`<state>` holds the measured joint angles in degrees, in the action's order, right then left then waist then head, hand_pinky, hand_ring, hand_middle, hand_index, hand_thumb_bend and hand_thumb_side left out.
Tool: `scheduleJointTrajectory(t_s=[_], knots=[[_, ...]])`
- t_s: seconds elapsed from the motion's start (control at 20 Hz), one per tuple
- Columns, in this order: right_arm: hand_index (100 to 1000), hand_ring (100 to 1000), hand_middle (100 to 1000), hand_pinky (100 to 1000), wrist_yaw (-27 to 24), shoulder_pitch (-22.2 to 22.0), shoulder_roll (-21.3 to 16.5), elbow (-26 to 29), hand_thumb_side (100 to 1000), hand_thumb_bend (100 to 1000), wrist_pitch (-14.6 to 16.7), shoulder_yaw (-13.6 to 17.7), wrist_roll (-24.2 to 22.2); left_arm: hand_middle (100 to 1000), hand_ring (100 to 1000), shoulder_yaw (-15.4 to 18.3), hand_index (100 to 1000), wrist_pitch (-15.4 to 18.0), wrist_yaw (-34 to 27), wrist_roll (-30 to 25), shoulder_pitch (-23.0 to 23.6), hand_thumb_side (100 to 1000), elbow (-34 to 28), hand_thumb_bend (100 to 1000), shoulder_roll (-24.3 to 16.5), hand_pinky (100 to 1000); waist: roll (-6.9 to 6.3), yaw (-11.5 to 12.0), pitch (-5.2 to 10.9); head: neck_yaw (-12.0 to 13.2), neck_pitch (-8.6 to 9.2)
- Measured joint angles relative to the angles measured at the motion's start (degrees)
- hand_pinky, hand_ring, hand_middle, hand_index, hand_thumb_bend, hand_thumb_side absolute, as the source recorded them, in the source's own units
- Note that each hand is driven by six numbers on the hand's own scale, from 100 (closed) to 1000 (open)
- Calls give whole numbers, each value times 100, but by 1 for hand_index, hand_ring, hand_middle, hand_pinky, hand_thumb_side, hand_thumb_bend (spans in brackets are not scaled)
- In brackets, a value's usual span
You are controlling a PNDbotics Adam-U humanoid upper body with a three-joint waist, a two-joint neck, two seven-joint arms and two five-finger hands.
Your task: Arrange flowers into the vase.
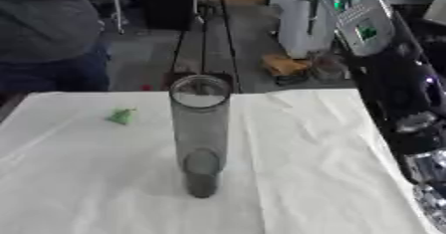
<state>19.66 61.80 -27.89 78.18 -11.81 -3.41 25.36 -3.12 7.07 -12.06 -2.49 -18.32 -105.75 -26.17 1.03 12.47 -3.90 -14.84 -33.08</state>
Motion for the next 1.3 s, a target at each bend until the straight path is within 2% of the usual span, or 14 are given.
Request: scheduleJointTrajectory(t_s=[0.4,0.75,1.3], knots=[[148,100,100,100,-780,-24,232,159,953,100,156,22,394,645,500,-42,703,-7,-31,-22,-45,831,0,1000,79,566,-52,207,-10,-90,48],[148,100,100,100,-1198,-37,415,266,943,100,284,17,555,644,500,-57,702,-3,-53,-49,-94,832,3,1000,150,566,-64,362,-55,-142,51],[147,100,100,100,-1572,-232,673,694,951,100,213,-174,482,642,499,-74,702,-2,-55,-51,-111,832,54,1000,198,565,-65,343,-75,-148,51]])
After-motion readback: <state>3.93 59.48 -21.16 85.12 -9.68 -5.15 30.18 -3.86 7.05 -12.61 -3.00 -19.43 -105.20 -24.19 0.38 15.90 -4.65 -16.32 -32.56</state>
